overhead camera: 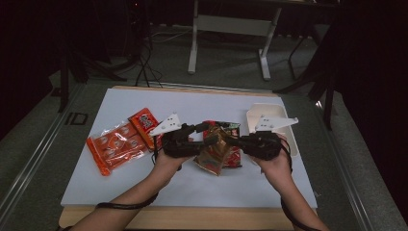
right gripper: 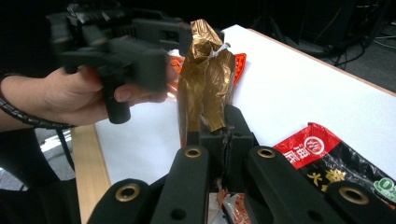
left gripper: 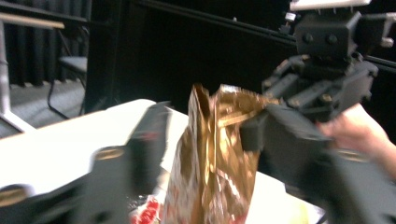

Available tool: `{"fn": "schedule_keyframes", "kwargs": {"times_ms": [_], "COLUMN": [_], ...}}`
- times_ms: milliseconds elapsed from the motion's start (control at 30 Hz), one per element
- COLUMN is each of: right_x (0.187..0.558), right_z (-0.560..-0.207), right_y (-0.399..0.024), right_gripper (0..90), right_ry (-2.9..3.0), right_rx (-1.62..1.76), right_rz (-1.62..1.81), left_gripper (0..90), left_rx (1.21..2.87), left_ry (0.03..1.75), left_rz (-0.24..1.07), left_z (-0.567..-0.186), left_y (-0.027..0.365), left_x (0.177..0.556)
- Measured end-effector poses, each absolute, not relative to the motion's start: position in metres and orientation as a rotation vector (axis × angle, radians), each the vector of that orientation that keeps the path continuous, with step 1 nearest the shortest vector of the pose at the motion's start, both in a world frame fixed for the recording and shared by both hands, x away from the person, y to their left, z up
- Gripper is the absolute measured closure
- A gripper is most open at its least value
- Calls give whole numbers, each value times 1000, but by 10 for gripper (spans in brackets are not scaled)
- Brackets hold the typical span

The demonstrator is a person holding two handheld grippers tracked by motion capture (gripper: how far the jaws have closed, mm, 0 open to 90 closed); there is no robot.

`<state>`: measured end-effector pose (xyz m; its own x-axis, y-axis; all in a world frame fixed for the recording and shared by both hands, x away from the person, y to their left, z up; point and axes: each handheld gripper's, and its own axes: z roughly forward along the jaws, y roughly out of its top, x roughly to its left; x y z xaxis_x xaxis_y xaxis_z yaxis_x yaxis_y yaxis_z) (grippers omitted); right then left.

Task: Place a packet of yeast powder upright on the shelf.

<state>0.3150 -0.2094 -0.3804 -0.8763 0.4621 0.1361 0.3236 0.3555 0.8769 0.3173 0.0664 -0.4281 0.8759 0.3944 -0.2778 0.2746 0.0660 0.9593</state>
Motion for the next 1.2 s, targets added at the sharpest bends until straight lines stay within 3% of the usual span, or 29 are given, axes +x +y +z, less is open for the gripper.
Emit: {"fn": "schedule_keyframes", "kwargs": {"times_ms": [100, 267, 1200], "right_x": [320, 331, 403], "right_z": [-374, -364, -307], "right_y": [-214, -222, -279], "right_gripper": [891, 891, 890], "right_ry": [2482, 2498, 2363], "right_rx": [708, 667, 551], "right_rz": [1546, 1531, 1378], "left_gripper": [139, 58, 31], "left_rx": [1578, 1623, 1737], "left_ry": [528, 538, 648], "left_rz": [115, 102, 126], "left_z": [-429, -434, -477], "left_y": [69, 77, 142], "left_x": [315, 312, 287]}}
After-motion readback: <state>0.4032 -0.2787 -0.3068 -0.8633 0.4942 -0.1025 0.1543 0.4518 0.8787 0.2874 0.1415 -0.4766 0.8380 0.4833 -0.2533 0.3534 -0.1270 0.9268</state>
